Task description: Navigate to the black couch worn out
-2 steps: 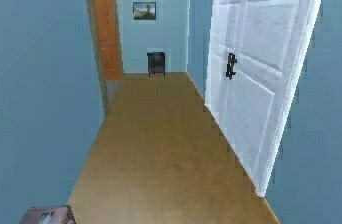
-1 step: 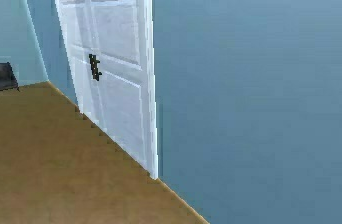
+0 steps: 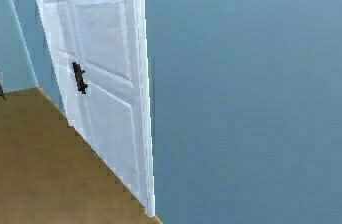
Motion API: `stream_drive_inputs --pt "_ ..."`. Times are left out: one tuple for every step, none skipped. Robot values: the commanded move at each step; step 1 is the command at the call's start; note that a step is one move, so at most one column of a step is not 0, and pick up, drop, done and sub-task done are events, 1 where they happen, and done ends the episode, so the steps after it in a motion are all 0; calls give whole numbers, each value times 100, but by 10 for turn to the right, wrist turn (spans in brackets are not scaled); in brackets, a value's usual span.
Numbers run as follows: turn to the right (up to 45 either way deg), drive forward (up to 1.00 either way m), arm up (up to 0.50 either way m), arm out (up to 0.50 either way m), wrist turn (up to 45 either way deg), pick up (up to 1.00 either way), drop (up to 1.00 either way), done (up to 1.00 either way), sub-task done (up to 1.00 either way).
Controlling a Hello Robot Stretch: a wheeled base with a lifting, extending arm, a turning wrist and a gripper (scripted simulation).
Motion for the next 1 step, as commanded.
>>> stream_drive_inputs --pt "-390 0 0 0 0 0 0 0 0"
